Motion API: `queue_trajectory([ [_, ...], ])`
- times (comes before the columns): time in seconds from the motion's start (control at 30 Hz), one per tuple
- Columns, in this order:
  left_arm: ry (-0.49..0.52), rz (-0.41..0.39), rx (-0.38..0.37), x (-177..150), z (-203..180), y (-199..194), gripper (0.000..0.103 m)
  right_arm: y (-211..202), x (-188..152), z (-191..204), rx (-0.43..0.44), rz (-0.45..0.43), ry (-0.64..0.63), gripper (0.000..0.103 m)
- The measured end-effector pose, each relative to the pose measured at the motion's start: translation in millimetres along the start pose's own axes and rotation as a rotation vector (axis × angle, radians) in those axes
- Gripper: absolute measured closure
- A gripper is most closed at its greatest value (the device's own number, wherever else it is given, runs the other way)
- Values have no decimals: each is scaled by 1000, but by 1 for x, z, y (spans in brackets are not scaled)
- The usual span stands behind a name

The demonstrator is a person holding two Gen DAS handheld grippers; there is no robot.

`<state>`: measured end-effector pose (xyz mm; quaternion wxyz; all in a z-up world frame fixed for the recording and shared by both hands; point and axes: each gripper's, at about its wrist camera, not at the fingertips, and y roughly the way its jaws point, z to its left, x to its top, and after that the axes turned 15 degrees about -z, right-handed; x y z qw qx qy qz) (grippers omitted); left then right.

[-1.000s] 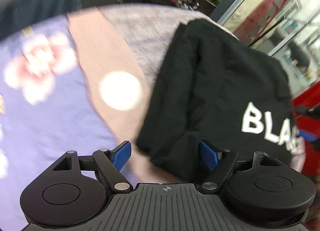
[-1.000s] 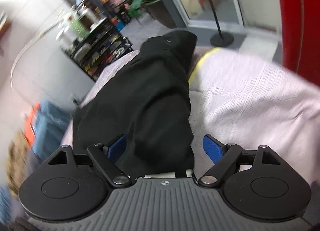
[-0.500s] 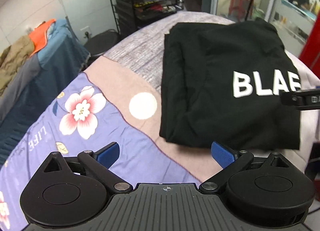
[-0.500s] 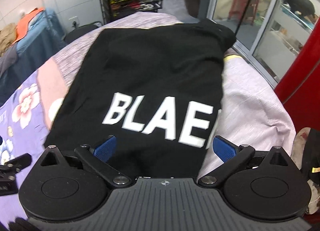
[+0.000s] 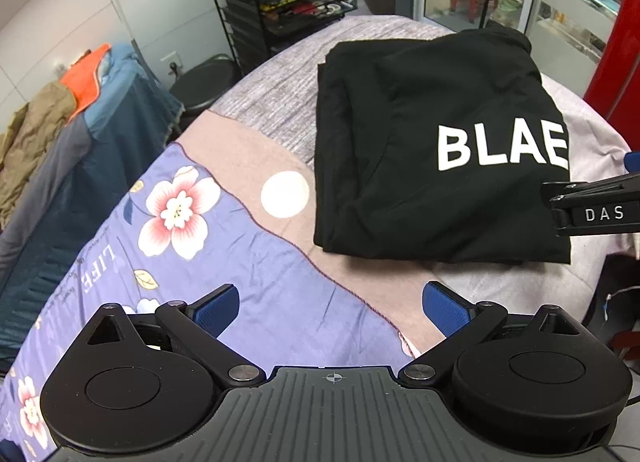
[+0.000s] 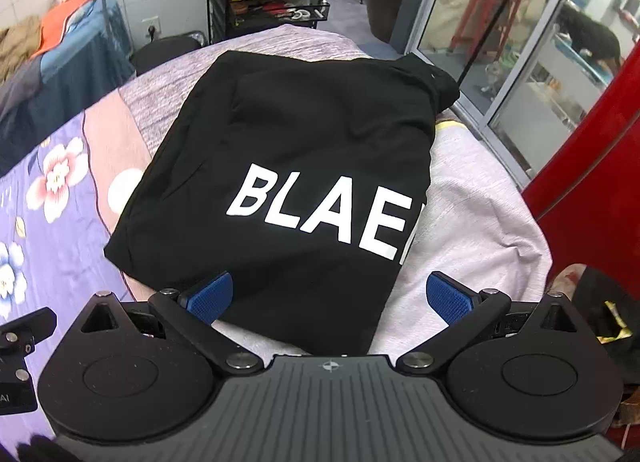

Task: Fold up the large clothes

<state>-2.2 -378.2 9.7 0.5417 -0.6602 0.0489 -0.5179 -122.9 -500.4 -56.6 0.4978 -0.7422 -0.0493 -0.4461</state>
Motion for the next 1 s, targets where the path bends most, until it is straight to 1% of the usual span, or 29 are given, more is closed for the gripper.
queue_trajectory([
  [0.27, -10, 4, -7, -3, -5, -11, 0, -14, 2, 0, -4, -29, -22, 0],
  [0.4, -10, 3, -6, -3, -7, -14, 0, -18, 2, -3, 13, -25, 3, 0],
  [0.73, -30, 28, -11, -7, -10, -13, 0, -21, -3, -2, 19, -18, 1, 0],
  [0.9, -19, -1, -5, -8, -13, -15, 0, -18, -6, -3, 20, -4, 4, 0],
  [1.0, -17, 1, -11, -7, -14, -14, 0, -17, -7, -4, 22, 4, 7, 0],
])
